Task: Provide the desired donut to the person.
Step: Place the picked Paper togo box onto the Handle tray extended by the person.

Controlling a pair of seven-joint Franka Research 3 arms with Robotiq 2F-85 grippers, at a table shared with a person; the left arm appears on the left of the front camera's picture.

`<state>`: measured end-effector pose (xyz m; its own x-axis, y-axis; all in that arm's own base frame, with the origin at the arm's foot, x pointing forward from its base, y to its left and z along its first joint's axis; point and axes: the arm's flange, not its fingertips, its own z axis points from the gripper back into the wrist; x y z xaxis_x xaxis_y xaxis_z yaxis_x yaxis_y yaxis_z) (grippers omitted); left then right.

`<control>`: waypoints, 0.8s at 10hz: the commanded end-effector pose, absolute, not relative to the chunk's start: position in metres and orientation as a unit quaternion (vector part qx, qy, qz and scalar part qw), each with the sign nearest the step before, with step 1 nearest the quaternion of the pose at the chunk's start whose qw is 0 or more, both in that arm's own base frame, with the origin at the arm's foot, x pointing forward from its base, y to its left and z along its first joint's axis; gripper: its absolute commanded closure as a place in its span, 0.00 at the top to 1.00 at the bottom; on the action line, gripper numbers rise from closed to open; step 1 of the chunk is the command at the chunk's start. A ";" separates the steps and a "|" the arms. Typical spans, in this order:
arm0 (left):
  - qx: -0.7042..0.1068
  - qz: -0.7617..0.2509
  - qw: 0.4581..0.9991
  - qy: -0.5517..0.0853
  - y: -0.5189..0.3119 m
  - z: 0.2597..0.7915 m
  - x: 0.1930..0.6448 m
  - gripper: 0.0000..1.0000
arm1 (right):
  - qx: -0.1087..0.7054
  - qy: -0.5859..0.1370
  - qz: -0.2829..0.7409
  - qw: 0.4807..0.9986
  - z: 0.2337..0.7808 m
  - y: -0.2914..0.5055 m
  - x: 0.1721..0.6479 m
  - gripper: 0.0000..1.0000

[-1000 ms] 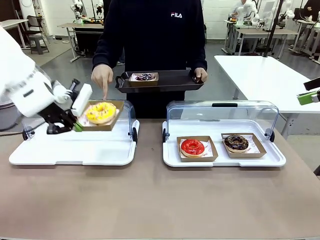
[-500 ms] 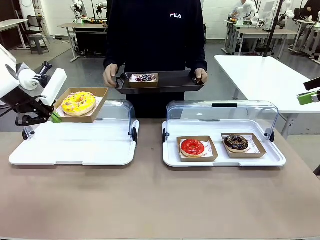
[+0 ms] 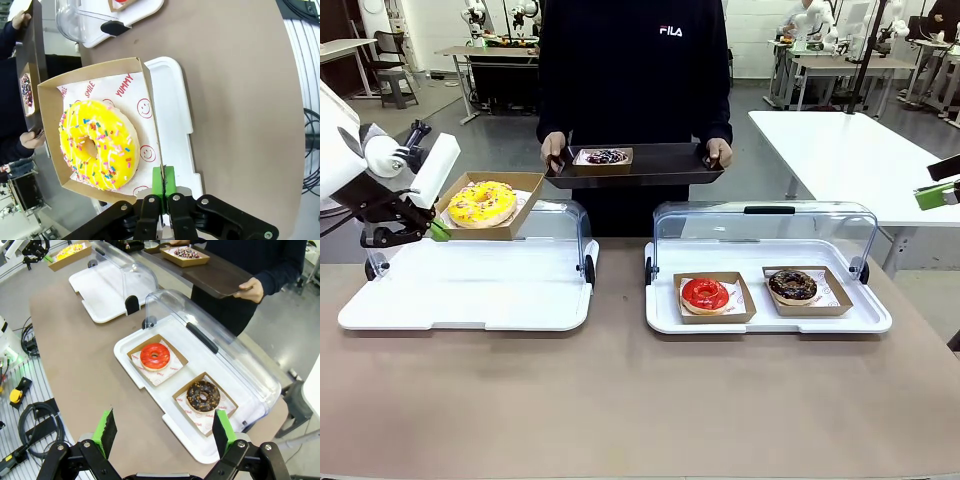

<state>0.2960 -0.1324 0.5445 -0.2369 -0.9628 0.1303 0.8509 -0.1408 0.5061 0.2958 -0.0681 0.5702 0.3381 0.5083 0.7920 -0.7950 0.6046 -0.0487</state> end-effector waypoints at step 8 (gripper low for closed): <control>0.120 -0.739 0.613 -0.251 -0.136 0.544 0.298 0.00 | 0.185 -0.411 0.410 0.793 0.567 -0.067 0.297 1.00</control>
<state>0.2961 -0.1324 0.5444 -0.2369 -0.9633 0.1263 0.8502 -0.1427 0.5068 0.2958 -0.0681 0.5702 0.3381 0.5083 0.7920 -0.7950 0.6046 -0.0487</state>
